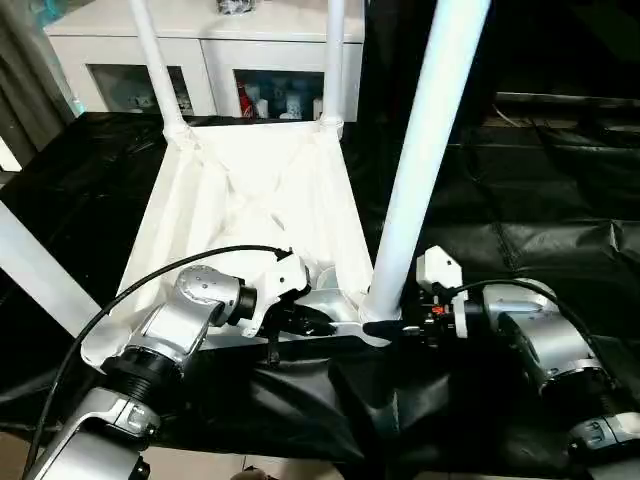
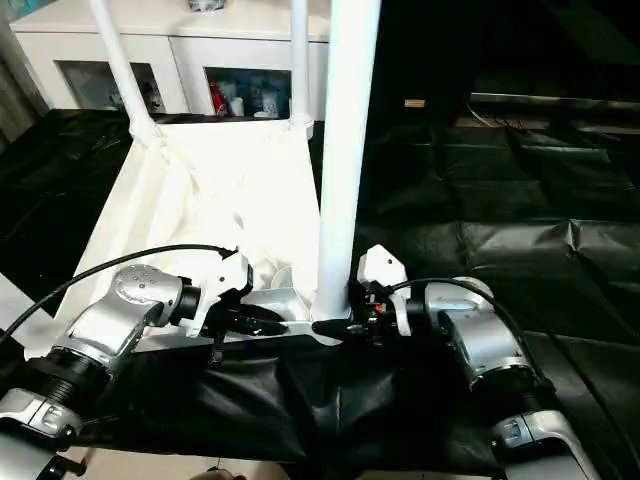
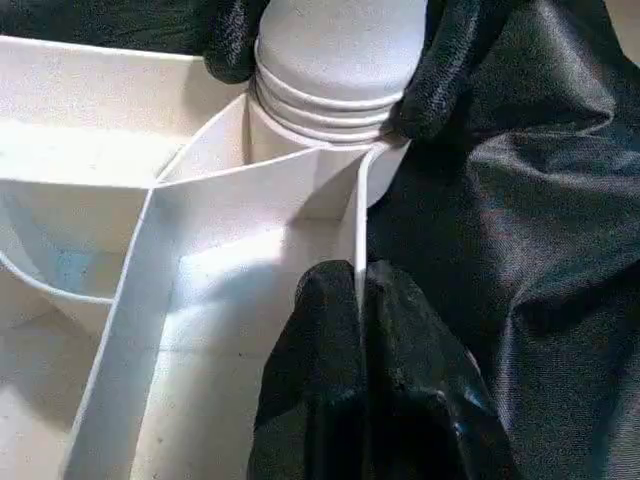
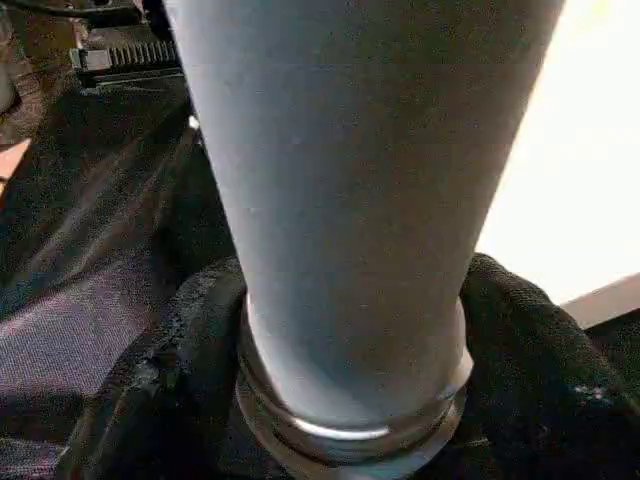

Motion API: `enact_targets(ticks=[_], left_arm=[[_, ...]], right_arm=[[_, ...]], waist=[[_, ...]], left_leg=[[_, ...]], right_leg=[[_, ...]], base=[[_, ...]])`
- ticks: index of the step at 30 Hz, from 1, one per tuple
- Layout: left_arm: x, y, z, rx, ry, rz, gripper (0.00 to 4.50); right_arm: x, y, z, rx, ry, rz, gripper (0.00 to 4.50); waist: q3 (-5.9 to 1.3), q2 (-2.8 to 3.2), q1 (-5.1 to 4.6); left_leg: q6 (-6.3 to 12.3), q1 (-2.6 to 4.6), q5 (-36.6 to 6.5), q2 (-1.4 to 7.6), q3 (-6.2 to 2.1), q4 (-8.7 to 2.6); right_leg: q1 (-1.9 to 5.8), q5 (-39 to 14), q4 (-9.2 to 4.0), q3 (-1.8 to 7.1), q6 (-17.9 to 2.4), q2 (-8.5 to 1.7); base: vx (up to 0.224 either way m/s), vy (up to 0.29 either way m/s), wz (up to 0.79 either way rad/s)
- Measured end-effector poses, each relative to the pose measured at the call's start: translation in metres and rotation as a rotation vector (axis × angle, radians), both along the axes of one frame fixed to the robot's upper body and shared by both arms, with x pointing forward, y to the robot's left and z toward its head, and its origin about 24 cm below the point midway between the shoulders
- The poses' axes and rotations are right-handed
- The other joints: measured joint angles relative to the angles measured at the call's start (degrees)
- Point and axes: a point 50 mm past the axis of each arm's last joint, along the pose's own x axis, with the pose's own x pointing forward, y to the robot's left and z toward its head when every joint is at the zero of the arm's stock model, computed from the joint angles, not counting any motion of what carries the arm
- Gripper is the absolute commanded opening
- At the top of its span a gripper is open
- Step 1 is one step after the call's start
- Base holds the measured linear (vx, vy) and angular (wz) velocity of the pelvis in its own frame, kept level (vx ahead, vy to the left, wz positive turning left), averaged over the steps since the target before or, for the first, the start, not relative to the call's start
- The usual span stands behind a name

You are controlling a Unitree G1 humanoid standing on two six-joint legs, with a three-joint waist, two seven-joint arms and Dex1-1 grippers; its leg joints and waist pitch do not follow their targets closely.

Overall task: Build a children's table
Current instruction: Rotate leg to tighten

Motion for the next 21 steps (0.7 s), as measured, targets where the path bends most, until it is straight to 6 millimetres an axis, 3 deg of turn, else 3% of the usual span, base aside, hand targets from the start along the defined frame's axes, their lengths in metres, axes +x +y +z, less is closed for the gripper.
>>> enact_targets(ticks=[5,10,13,16,19,20,21], left_arm=[[0.002,-0.005,-0.002,0.0,-0.019,0.04,0.0],[0.014,-0.018,-0.006,-0.008,-0.071,0.214,0.0],[0.025,-0.036,-0.008,-0.005,-0.108,0.359,0.0],[0.028,-0.049,-0.011,-0.016,-0.113,0.453,0.0],[0.029,-0.054,-0.011,-0.02,-0.122,0.479,0.0],[0.029,-0.054,-0.011,-0.021,-0.122,0.48,0.0],[0.029,-0.054,-0.011,-0.024,-0.121,0.479,0.0]], right_arm=[[-0.002,0.002,-0.006,0.015,0.013,-0.061,2.75],[0.013,0.007,-0.015,0.048,-0.02,-0.353,2.74],[0.027,0.019,-0.021,0.094,-0.029,-0.64,2.74],[0.035,0.03,-0.024,0.098,-0.034,-0.806,2.73],[0.037,0.034,-0.023,0.096,-0.05,-0.859,2.73],[0.037,0.035,-0.022,0.1,-0.057,-0.861,3.08],[0.037,0.034,-0.022,0.102,-0.061,-0.861,3.08]], waist=[[-0.03,0.01,0.1],[-0.05,-0.05,-0.83],[-0.06,0.09,-1.83],[-0.25,0.58,-2.35],[-0.36,0.83,-2.7],[-0.44,0.97,-2.65],[-0.53,1.1,-2.66]], left_leg=[[0.0,0.06,0.0,0.01,0.0,0.06],[-0.01,0.4,0.0,-0.07,0.03,0.21],[-0.03,0.68,0.0,-0.24,0.01,0.16],[-0.02,0.87,0.0,-0.32,-0.04,0.04],[-0.02,0.84,0.0,-0.37,-0.04,-0.29],[-0.02,0.8,0.0,-0.37,-0.04,-0.26],[-0.02,0.75,0.0,-0.38,-0.02,-0.25]], right_leg=[[0.03,0.0,0.07,0.02,0.0,0.0],[0.15,0.0,0.28,0.23,0.0,-0.01],[0.23,-0.1,0.26,0.39,0.2,-0.06],[0.45,-0.1,0.03,0.39,0.2,-0.08],[0.57,-0.1,-0.35,0.38,0.2,-0.06],[0.57,0.0,-0.35,0.38,0.1,-0.06],[0.56,0.0,-0.35,0.4,0.1,-0.06]], base=[[0.0,0.0,0.0],[0.0,0.0,0.0],[0.0,0.0,0.0],[0.0,0.0,0.0],[0.0,0.0,0.0],[0.0,0.0,0.0],[0.0,0.0,0.0]])
